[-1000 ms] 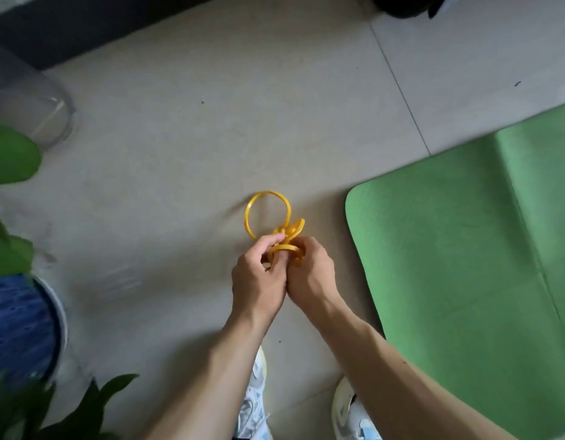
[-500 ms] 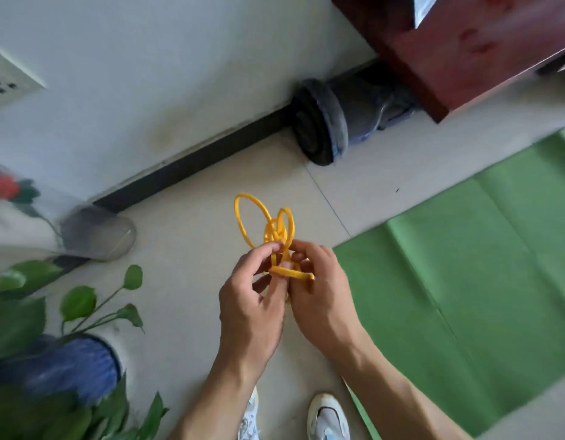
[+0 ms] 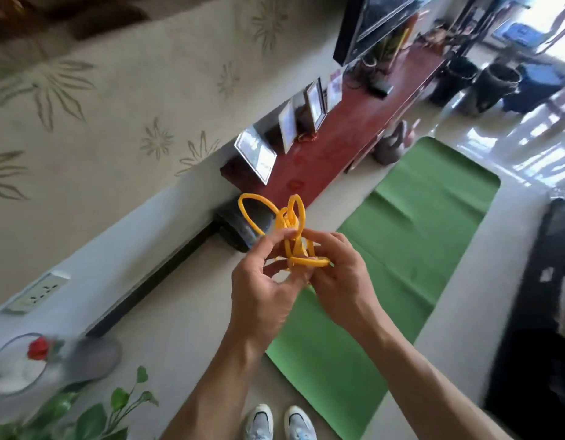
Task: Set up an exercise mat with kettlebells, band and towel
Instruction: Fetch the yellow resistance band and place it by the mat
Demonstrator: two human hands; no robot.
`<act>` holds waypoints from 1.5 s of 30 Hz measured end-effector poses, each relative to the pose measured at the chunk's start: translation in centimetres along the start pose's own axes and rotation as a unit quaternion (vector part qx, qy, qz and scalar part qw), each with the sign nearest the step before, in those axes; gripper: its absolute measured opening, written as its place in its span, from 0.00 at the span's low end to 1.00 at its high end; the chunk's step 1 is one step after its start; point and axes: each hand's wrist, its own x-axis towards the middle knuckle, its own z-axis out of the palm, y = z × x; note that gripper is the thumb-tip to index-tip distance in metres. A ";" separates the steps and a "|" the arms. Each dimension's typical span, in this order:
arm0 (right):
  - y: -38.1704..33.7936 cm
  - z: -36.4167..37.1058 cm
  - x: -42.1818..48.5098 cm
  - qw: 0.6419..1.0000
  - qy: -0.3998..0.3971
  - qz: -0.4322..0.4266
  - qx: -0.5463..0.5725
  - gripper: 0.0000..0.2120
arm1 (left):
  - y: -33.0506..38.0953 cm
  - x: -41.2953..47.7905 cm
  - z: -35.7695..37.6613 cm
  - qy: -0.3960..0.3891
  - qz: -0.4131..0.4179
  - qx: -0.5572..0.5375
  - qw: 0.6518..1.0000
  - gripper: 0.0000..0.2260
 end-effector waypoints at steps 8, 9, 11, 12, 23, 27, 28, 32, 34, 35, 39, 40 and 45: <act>-11.5 -11.2 -3.5 0.986 0.157 -0.036 0.051 0.17 | 15.0 0.1 6.9 -0.130 0.070 0.012 0.989 0.18; -12.3 -12.4 -3.9 0.983 0.173 -0.041 0.056 0.16 | 15.9 0.0 7.9 -0.139 0.076 0.014 0.987 0.18; -13.4 -15.2 -5.1 0.977 0.200 -0.051 0.053 0.16 | 17.4 -0.6 10.3 -0.175 0.093 0.023 0.980 0.18; -13.7 -16.5 -5.7 0.975 0.208 -0.054 0.050 0.17 | 18.1 -0.8 11.4 -0.192 0.102 0.028 0.976 0.18; -6.9 -32.4 -10.4 0.941 0.330 0.002 0.079 0.14 | 17.9 -2.9 30.5 -0.327 0.101 0.045 0.938 0.22; -2.7 -40.0 -9.5 0.938 0.326 -0.008 0.118 0.15 | 16.8 -3.1 39.0 -0.323 0.084 0.043 0.942 0.25; -1.8 -41.8 -9.2 0.939 0.319 -0.008 0.125 0.15 | 16.7 -3.0 40.8 -0.323 0.082 0.047 0.942 0.25; 1.3 -51.6 -8.7 0.947 0.272 0.008 0.171 0.16 | 17.0 -3.1 50.2 -0.325 0.047 0.043 0.944 0.27; 1.9 -55.6 -8.5 0.949 0.257 0.017 0.179 0.16 | 17.6 -3.3 53.8 -0.325 0.035 0.033 0.944 0.27; 2.1 -57.7 -8.3 0.951 0.248 0.021 0.185 0.16 | 18.1 -3.4 55.7 -0.320 0.034 0.029 0.946 0.26; 2.3 -64.1 -7.3 0.949 0.236 0.012 0.211 0.16 | 19.4 -2.5 62.1 -0.316 0.040 0.013 0.948 0.25; 2.4 -65.4 -7.0 0.947 0.230 0.007 0.224 0.16 | 19.6 -2.0 63.6 -0.316 0.039 0.010 0.948 0.25; 3.6 -71.2 -4.7 0.943 0.195 -0.002 0.271 0.23 | 19.9 0.1 70.1 -0.292 0.027 -0.028 0.955 0.24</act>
